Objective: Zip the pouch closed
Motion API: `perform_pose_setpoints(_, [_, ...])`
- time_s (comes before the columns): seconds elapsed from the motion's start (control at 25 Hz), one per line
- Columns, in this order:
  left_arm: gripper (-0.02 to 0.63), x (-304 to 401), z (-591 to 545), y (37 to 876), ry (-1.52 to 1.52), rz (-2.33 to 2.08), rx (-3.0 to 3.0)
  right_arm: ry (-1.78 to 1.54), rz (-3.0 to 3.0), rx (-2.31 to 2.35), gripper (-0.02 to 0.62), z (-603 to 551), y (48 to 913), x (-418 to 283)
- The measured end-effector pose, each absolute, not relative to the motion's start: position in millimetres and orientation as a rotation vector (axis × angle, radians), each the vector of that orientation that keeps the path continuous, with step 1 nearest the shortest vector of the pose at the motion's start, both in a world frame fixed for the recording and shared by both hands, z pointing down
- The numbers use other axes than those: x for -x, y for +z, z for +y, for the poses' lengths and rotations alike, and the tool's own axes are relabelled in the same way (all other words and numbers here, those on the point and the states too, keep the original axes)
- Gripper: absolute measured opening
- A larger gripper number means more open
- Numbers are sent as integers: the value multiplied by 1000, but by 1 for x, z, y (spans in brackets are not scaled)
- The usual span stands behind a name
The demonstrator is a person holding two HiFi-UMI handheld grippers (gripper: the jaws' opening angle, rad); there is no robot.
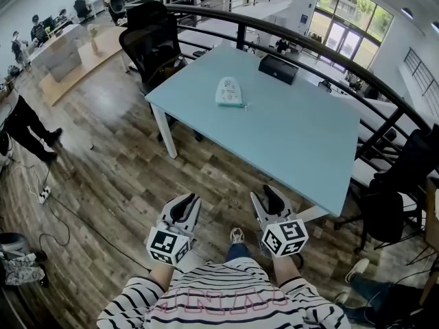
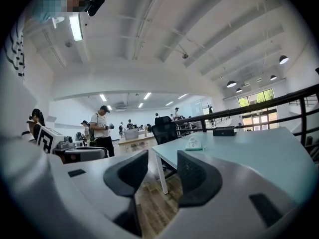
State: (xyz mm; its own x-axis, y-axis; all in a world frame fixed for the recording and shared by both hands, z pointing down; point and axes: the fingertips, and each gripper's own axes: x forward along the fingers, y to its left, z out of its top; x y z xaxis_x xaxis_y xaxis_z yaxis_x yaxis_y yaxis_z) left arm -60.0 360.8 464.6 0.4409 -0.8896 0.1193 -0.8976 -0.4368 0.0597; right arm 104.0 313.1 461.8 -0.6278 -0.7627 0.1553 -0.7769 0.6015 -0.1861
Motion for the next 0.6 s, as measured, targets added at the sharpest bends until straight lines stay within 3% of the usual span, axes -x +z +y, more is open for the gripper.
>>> perform_pose_setpoints(0.04, [35, 60, 356, 466, 106, -1593, -2562, 374, -2756, -1320, 175, 308, 463, -104])
perform_pose_setpoints(0.12, [154, 57, 343, 468, 114, -1571, -2553, 387, -2752, -1309, 175, 295, 466, -104])
perform_pose_setpoints(0.16, [167, 55, 336, 469, 126, -1560, -2553, 392, -2751, -1304, 175, 288, 467, -106])
perform_pose_setpoints(0.6, [167, 31, 234, 474, 160, -1585, -2510, 404, -2725, -1207, 175, 181, 479, -126])
